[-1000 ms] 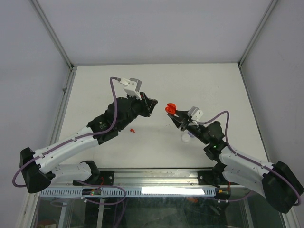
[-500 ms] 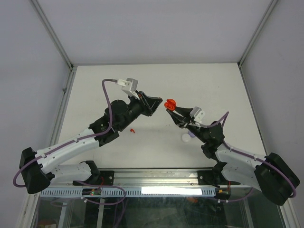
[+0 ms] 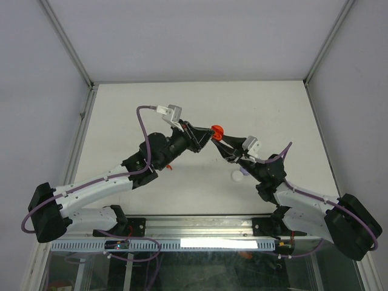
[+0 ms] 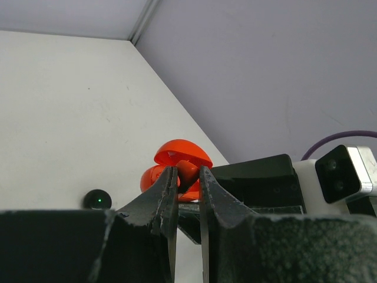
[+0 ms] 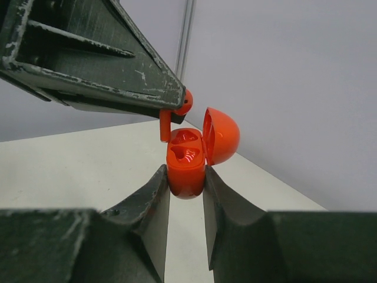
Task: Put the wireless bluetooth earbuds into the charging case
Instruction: Place the earbud in the charging case.
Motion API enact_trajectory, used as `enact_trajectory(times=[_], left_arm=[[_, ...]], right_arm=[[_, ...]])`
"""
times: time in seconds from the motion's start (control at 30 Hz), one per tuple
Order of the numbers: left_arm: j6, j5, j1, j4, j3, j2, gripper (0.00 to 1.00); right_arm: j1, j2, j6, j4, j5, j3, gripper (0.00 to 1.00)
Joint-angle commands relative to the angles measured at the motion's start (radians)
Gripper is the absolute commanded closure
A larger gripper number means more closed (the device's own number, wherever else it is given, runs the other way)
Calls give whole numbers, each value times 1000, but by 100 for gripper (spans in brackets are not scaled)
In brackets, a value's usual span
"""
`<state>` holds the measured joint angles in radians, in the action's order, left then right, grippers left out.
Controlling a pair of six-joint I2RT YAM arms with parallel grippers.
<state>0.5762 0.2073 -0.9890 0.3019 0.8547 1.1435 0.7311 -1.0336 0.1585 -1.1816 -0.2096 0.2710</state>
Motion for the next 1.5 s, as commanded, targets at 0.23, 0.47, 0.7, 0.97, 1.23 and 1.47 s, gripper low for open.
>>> enact_trajectory(times=[0.23,0.47,0.7,0.97,1.23,1.47], left_arm=[[-121,69,-55,140,-26,16,92],[-160,97,-59,184,-55,-8,92],[-165,76,-59,212,-59,-22,91],[-189,71,-60,222,-56,-8,90],[-205,79,-60,224,-71,19,89],[-199,57,-63,232,-70,39,89]], right_arm=[[7,15,-15,-74,16,45,100],[7,15,-25,-75,14,43,100],[7,19,-28,-66,4,46,100],[7,20,-31,-58,-2,49,100],[7,17,-35,-63,-3,52,100],[7,18,-42,-67,-6,53,100]])
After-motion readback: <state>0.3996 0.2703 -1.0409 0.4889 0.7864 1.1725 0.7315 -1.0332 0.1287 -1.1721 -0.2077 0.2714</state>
